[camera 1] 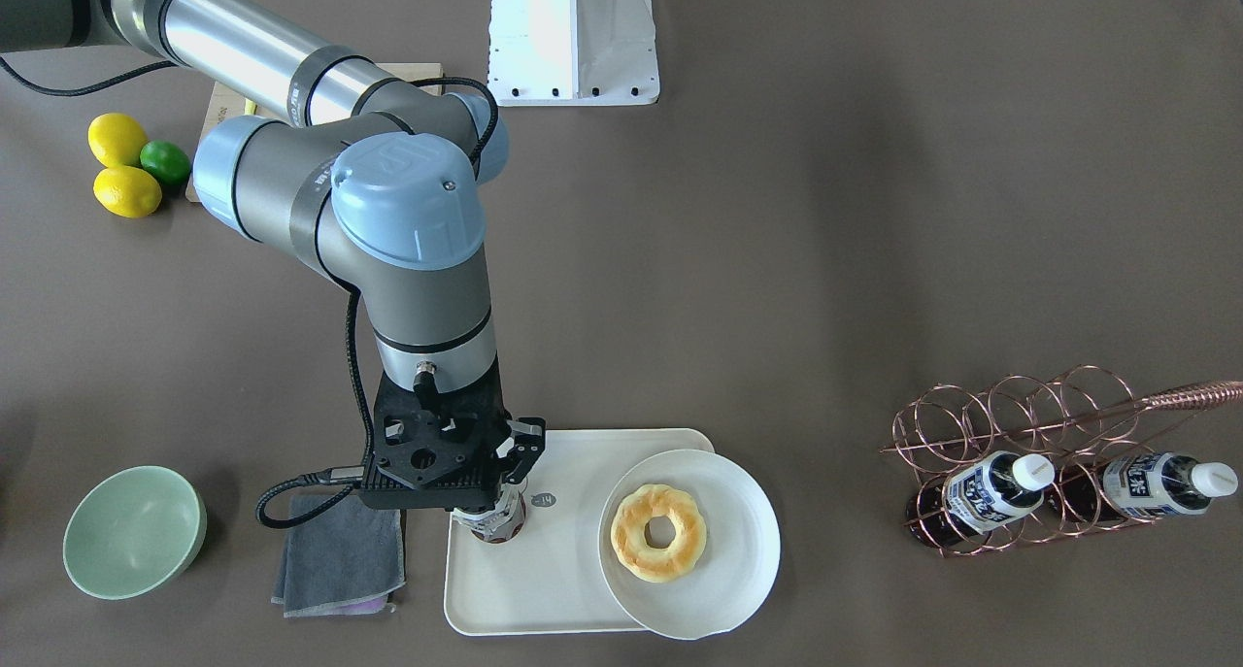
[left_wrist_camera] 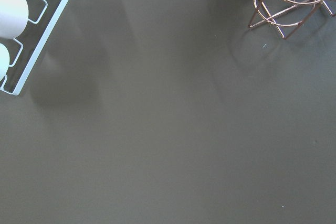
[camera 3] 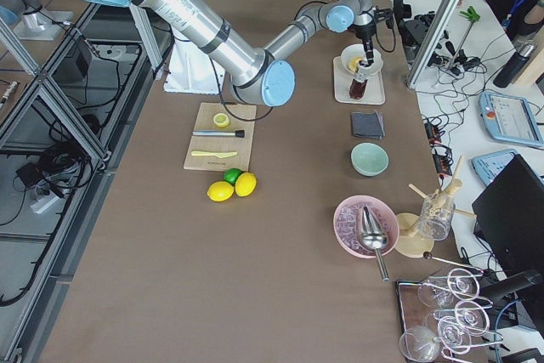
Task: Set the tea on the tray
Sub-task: 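Lift the bottle with the right gripper and lower it onto the cream tray, then open the right gripper and withdraw the right arm from the tray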
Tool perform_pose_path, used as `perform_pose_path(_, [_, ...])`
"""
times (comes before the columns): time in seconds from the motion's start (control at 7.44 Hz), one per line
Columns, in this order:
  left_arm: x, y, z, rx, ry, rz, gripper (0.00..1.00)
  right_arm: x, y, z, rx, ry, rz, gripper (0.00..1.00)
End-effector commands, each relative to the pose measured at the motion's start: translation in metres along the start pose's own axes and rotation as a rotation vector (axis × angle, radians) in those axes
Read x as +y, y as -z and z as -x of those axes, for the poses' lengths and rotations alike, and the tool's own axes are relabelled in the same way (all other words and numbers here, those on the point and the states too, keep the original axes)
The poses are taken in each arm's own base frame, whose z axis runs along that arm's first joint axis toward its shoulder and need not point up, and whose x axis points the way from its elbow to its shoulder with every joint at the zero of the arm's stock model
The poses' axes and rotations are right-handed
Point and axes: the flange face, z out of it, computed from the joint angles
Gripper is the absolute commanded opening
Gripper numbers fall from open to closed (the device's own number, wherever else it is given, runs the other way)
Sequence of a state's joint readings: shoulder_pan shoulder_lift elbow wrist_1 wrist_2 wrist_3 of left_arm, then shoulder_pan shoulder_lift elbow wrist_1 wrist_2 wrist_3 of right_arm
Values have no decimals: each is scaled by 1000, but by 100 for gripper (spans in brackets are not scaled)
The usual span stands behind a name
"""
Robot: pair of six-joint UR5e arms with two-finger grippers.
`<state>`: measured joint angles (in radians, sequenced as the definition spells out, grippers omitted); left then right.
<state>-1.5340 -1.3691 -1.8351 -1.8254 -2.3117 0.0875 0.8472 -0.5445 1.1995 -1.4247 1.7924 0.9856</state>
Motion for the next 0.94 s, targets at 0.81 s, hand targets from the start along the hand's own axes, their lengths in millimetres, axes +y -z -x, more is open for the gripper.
perform_pose_path(0.81, [13,-21,13,71,51,49,99,-38,58,-97,-95,-92,87,100])
